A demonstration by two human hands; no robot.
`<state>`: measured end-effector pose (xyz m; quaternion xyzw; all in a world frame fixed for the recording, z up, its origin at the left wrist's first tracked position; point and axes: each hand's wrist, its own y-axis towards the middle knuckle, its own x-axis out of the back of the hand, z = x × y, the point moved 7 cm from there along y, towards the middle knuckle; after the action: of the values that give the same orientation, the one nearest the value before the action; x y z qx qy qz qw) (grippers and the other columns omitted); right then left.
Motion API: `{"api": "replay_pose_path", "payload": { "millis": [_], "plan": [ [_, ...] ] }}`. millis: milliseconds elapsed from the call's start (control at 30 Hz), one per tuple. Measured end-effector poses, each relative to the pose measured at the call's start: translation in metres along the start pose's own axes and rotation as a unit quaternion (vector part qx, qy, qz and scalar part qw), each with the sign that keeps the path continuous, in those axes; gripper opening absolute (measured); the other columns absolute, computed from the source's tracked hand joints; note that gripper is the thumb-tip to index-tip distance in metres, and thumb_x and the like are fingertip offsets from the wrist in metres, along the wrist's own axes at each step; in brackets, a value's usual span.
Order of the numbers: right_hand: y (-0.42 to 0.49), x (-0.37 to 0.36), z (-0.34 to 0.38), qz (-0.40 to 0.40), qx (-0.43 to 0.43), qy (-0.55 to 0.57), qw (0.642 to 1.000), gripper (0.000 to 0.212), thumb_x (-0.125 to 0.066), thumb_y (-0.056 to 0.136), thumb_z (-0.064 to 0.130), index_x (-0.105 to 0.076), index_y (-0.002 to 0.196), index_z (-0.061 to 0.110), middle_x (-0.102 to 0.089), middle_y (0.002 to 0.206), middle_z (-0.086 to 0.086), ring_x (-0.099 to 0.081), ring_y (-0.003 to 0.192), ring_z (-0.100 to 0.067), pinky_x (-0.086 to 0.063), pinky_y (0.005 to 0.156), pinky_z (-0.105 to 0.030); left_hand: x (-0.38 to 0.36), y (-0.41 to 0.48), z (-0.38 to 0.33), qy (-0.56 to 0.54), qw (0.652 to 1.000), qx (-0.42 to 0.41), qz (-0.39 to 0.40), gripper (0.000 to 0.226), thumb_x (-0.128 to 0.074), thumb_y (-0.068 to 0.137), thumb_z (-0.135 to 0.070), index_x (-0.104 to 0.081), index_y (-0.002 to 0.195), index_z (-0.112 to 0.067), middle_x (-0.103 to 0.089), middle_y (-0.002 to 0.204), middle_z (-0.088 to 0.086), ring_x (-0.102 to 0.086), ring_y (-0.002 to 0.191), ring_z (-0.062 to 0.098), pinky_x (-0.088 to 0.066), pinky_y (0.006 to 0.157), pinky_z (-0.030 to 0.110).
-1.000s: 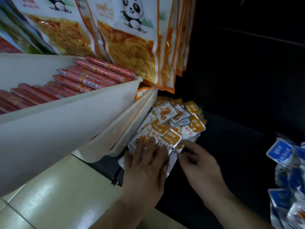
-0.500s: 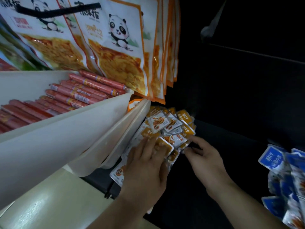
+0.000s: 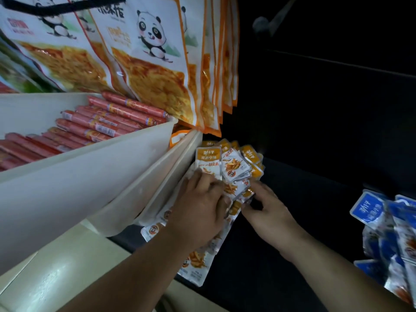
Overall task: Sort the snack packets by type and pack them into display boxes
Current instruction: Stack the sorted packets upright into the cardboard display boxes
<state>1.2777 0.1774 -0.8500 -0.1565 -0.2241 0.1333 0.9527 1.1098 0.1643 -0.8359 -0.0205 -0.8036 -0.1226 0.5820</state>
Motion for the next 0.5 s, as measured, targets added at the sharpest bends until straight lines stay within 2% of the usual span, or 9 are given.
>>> {"api": "replay_pose_path", "payload": {
  "millis": [67, 133, 167, 233, 300, 367, 500],
  "plan": [
    [0.003, 0.002, 0.002, -0.004, 0.003, -0.004, 1.000, 0.064, -0.065, 0.097, 0.030, -0.040, 0.153, 0.048, -0.031, 0.154, 0.034, -0.036, 0.142, -0.002, -0.037, 0.114, -0.026, 0.003, -0.007, -0.002, 0.006, 1.000, 0.002, -0.013, 0.029, -0.048, 0.102, -0.037, -0.069, 0.112, -0.020, -0.056, 0.118, -0.001, -0.052, 0.127, 0.029, -0.039, 0.109, 0.055],
    [0.002, 0.003, 0.006, 0.001, 0.000, 0.004, 1.000, 0.059, -0.065, 0.099, 0.027, -0.045, 0.151, 0.047, -0.026, 0.153, 0.034, -0.039, 0.138, -0.002, -0.039, 0.100, -0.013, 0.007, -0.012, -0.002, 0.008, 1.000, 0.010, -0.023, 0.023, -0.046, 0.102, -0.035, -0.066, 0.102, -0.021, -0.056, 0.112, -0.002, -0.056, 0.120, 0.025, -0.039, 0.109, 0.057],
    [-0.001, 0.005, 0.007, -0.001, -0.002, 0.012, 1.000, 0.055, -0.065, 0.099, 0.028, -0.049, 0.148, 0.046, -0.025, 0.152, 0.033, -0.042, 0.136, -0.001, -0.039, 0.095, -0.011, 0.011, -0.013, -0.004, 0.013, 0.999, 0.013, -0.031, 0.022, -0.047, 0.101, -0.034, -0.065, 0.101, -0.022, -0.056, 0.112, -0.003, -0.056, 0.119, 0.025, -0.038, 0.109, 0.058],
    [-0.011, 0.015, 0.009, -0.018, -0.005, 0.026, 1.000, 0.042, -0.065, 0.099, 0.032, -0.057, 0.137, 0.047, -0.032, 0.149, 0.029, -0.049, 0.128, 0.001, -0.042, 0.092, -0.013, 0.019, -0.013, -0.011, 0.003, 0.999, 0.012, -0.049, 0.021, -0.050, 0.100, -0.030, -0.067, 0.104, -0.019, -0.057, 0.120, 0.000, -0.053, 0.126, 0.030, -0.038, 0.109, 0.061],
    [-0.029, 0.034, 0.008, -0.039, -0.013, 0.035, 0.999, 0.032, -0.065, 0.099, 0.033, -0.060, 0.127, 0.050, -0.051, 0.137, 0.023, -0.058, 0.109, 0.009, -0.045, 0.079, -0.007, 0.025, -0.010, -0.031, -0.032, 0.998, -0.006, -0.058, 0.024, -0.053, 0.096, -0.027, -0.067, 0.112, -0.015, -0.054, 0.136, 0.006, -0.049, 0.133, 0.034, -0.042, 0.107, 0.061],
    [-0.051, 0.060, 0.002, -0.054, -0.014, 0.032, 0.998, 0.031, -0.065, 0.099, 0.034, -0.062, 0.126, 0.049, -0.062, 0.121, 0.027, -0.059, 0.099, 0.017, -0.044, 0.072, -0.003, 0.026, -0.005, -0.060, -0.078, 0.996, -0.017, -0.044, 0.028, -0.055, 0.095, -0.028, -0.066, 0.119, -0.018, -0.049, 0.145, 0.004, -0.050, 0.133, 0.031, -0.046, 0.107, 0.052],
    [-0.095, 0.127, -0.016, -0.125, -0.006, 0.023, 0.992, 0.018, -0.064, 0.099, 0.029, -0.070, 0.106, 0.044, -0.070, 0.096, 0.034, -0.061, 0.094, 0.020, -0.043, 0.077, -0.001, 0.013, 0.007, -0.131, -0.156, 0.987, -0.015, 0.033, 0.040, -0.065, 0.096, -0.032, -0.063, 0.135, -0.022, -0.048, 0.152, -0.001, -0.055, 0.131, 0.019, -0.046, 0.107, 0.029]
  ]
}}
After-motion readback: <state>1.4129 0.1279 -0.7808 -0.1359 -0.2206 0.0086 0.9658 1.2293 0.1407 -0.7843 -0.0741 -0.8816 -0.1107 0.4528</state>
